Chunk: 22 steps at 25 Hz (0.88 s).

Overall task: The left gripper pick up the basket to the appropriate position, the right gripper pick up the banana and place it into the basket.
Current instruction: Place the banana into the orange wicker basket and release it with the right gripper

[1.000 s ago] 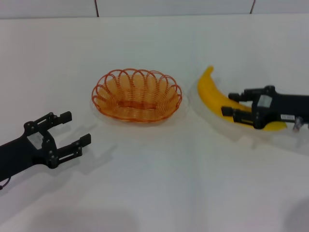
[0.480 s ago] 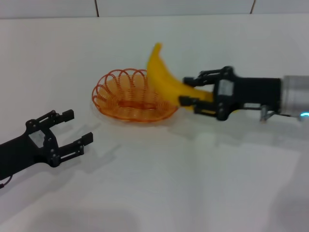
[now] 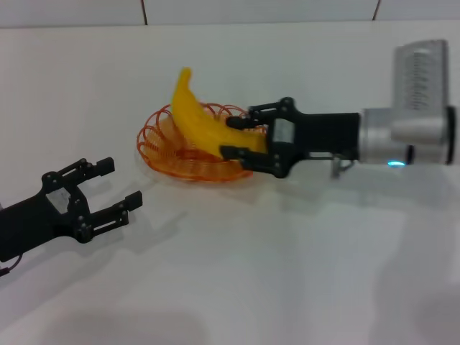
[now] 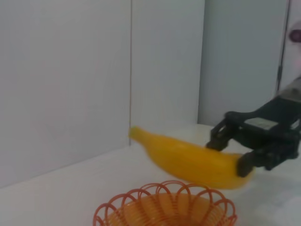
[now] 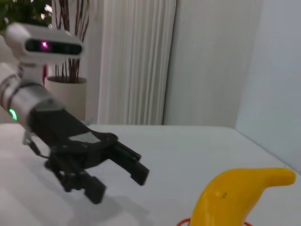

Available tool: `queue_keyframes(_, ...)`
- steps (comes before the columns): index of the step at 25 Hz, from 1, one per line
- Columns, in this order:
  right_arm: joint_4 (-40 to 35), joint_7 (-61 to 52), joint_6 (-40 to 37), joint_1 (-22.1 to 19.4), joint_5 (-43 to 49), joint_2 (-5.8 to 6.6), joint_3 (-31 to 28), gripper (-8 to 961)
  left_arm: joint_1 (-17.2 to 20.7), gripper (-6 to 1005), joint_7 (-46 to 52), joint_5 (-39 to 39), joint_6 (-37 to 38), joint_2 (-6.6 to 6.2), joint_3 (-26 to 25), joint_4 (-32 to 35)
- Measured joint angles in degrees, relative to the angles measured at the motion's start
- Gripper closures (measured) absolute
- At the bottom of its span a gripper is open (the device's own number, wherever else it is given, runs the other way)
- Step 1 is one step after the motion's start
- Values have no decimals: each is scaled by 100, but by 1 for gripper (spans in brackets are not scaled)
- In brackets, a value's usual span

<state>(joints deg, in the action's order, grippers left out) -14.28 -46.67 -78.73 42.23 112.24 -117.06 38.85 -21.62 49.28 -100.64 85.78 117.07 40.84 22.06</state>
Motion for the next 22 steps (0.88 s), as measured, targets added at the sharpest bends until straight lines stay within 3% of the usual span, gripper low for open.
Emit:
queue_keyframes(5, 254, 22, 485, 206, -6, -1, -16, 443, -51, 197, 0, 1, 0, 0, 3, -1)
queue_keyframes(20, 376, -35, 721, 222, -176, -10, 44, 411, -87, 197, -38, 2, -23, 0, 2, -114)
queue_keyframes(22, 378, -35, 718, 225, -182, -10, 29, 368, -88, 197, -41, 1, -31, 0, 3, -114)
